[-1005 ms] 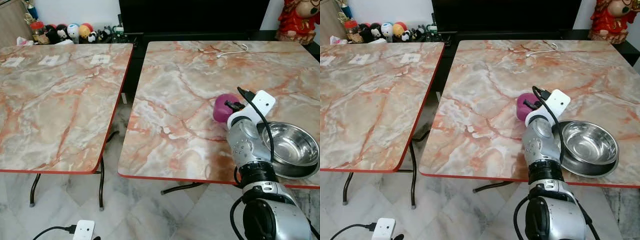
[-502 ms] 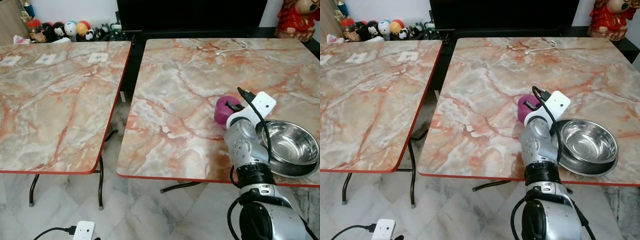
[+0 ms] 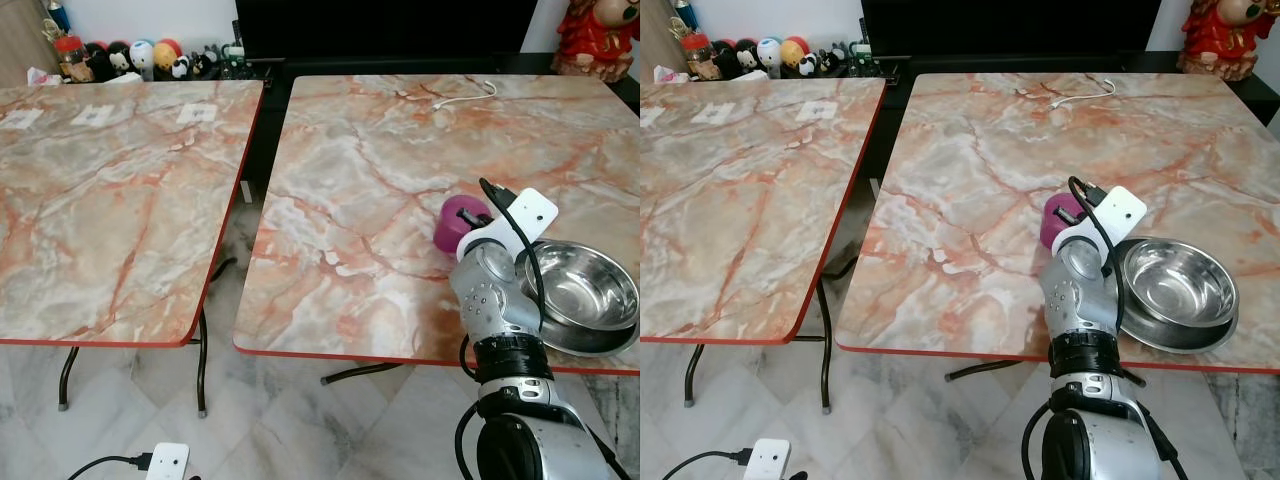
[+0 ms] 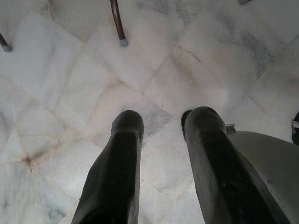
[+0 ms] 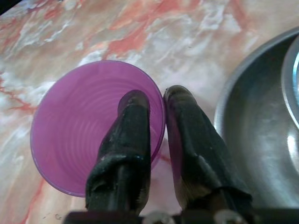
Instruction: Setting the table
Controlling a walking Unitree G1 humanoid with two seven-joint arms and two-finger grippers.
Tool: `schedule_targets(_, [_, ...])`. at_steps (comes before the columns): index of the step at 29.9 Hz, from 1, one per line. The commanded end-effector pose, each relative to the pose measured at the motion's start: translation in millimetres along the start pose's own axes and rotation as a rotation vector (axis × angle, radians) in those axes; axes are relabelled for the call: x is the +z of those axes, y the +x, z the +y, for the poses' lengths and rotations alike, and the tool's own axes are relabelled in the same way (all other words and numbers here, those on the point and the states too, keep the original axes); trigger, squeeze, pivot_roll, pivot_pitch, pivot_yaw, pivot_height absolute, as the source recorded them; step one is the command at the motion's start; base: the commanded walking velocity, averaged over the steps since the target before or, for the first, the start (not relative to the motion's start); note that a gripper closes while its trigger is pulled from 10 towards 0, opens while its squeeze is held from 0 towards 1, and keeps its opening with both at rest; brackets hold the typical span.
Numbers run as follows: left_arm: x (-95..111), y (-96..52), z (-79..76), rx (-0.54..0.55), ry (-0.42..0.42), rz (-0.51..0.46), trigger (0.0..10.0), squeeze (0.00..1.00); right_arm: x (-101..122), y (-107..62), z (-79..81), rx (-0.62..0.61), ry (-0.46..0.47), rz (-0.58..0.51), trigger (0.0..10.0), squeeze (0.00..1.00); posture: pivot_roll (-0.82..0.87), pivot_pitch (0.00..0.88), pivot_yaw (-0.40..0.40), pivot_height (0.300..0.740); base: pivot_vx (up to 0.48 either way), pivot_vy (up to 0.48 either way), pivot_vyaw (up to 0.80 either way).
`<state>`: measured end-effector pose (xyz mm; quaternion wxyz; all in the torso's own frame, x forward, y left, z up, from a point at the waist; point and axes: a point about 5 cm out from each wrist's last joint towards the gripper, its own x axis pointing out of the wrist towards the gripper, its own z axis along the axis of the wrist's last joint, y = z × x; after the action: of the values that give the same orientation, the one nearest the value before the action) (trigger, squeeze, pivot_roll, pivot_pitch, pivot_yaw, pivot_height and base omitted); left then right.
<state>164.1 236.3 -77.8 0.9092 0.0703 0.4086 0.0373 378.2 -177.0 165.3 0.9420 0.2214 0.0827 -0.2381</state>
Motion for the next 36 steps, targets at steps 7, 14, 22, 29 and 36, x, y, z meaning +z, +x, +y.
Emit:
schedule_targets(7, [-8.9,-2.8,2.0,0.006,-0.012,0.033,10.0,0.00,5.6,-2.1,-0.1,-0.013,-0.001,-0.020,10.0,0.00,-0.06,0.116,0.037,0.740,0.000,0.000,0.00])
schedule_targets(14, [-11.1,-3.5,3.1,0.008,-0.013,0.041,10.0,0.00,12.1,-2.6,4.1,-0.007,-0.006,-0.047,10.0,0.00,-0.06,0.115,0.035,0.740,0.000,0.000,0.00])
schedule_targets(22, [-11.1,-3.3,2.0,0.008,-0.013,0.044,10.0,0.00,15.8,-2.5,6.7,0.002,-0.004,-0.059,10.0,0.00,-0.06,0.111,0.034,0.740,0.000,0.000,0.00])
schedule_targets(29, [-10.6,-3.0,1.3,0.007,-0.012,0.043,10.0,0.00,17.6,-2.5,9.0,0.008,0.003,-0.062,10.0,0.00,-0.05,0.111,0.032,0.740,0.000,0.000,0.00])
schedule_targets(36, [-9.9,-3.0,1.3,0.007,-0.012,0.038,10.0,0.00,20.0,-2.9,13.1,0.021,0.010,-0.069,10.0,0.00,-0.05,0.110,0.032,0.740,0.000,0.000,0.00])
